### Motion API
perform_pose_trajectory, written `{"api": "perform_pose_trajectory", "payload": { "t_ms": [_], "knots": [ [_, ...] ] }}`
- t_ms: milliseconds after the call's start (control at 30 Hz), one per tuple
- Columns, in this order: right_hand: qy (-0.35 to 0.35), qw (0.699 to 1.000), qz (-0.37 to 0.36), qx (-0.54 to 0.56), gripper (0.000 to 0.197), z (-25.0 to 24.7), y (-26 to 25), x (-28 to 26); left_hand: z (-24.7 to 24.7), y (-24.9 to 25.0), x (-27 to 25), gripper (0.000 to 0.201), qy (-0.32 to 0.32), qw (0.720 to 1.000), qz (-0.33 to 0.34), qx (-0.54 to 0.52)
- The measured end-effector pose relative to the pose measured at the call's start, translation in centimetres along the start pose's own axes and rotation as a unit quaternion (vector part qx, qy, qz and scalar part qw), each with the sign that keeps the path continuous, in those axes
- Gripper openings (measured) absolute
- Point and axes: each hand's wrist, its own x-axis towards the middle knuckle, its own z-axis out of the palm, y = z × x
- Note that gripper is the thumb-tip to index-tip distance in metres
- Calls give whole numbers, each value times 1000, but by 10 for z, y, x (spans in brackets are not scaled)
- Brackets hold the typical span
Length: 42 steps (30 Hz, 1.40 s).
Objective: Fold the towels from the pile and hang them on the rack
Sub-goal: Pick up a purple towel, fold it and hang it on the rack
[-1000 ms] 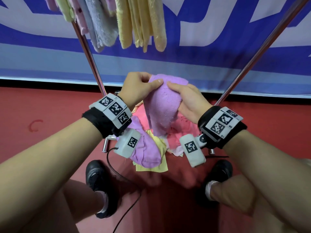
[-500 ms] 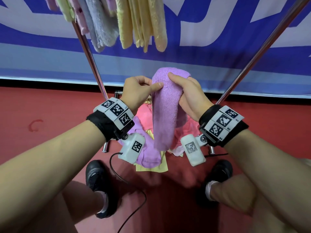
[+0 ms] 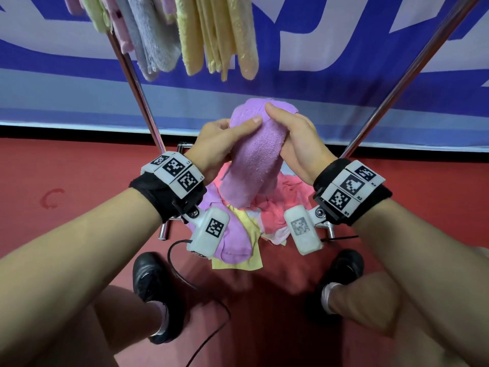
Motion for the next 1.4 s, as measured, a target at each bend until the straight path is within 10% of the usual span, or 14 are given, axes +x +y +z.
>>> {"api": "perform_pose_trajectory", "payload": {
  "t_ms": [233,433,700,1000,1400],
  "knots": [
    [-9,1000,17,-7,56,1,1,-2,-1,-1,-2,40,-2,998,39,44],
    [-23,1000,13,13,24,-1,-7,0,-1,2,-1,37,-68,997,-17,-43],
    [23,998,-34,-45,31,-9,3,2,-3,-12,5,22,66,996,30,54],
    [59,993,-85,-53,17,-12,4,7,-9,-4,2,22,-27,999,-5,21],
    [87,978,-114,-154,37,-14,11,15,-4,-7,1,27,98,968,138,186]
  ]
}}
